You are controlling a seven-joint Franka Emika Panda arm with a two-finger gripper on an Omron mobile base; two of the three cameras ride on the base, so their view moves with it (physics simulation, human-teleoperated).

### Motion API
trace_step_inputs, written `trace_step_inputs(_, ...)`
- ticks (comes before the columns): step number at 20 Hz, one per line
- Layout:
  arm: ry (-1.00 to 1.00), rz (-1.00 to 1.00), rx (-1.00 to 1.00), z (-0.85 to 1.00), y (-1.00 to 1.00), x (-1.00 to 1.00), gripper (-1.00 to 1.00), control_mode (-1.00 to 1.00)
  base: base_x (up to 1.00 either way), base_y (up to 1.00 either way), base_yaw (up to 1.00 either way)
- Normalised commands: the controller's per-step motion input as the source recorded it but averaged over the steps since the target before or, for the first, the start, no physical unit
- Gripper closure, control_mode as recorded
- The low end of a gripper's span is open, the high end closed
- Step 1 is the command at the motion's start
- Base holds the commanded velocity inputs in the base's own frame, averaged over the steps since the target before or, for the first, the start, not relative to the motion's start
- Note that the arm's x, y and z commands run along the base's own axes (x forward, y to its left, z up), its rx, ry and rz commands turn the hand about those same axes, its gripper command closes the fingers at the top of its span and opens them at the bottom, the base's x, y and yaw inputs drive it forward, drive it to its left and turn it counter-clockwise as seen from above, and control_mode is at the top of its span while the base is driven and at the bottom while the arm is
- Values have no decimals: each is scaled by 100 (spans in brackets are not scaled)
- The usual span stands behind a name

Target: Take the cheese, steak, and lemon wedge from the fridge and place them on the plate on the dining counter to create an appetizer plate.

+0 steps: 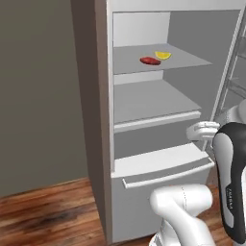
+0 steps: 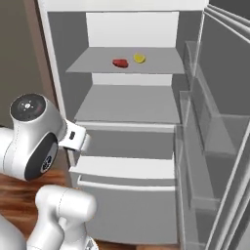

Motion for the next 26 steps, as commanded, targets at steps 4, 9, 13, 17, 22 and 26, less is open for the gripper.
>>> trace_step_inputs(4, 0, 0, 0, 0, 0, 0, -100, 100, 92, -15, 3)
trace_step_inputs(9, 0, 0, 0, 0, 0, 0, -100, 100, 83, -22, 4)
trace_step_inputs(13, 0, 0, 0, 0, 0, 0, -100, 100, 72, -35, 6)
trace_step_inputs(17, 0, 0, 0, 0, 0, 0, -100, 100, 60, -33, 7)
trace_step_inputs(22, 0, 0, 0, 0, 0, 0, -100, 100, 61, -26, 14)
trace_step_inputs(26, 0, 0, 0, 0, 0, 0, -100, 100, 67, -26, 23)
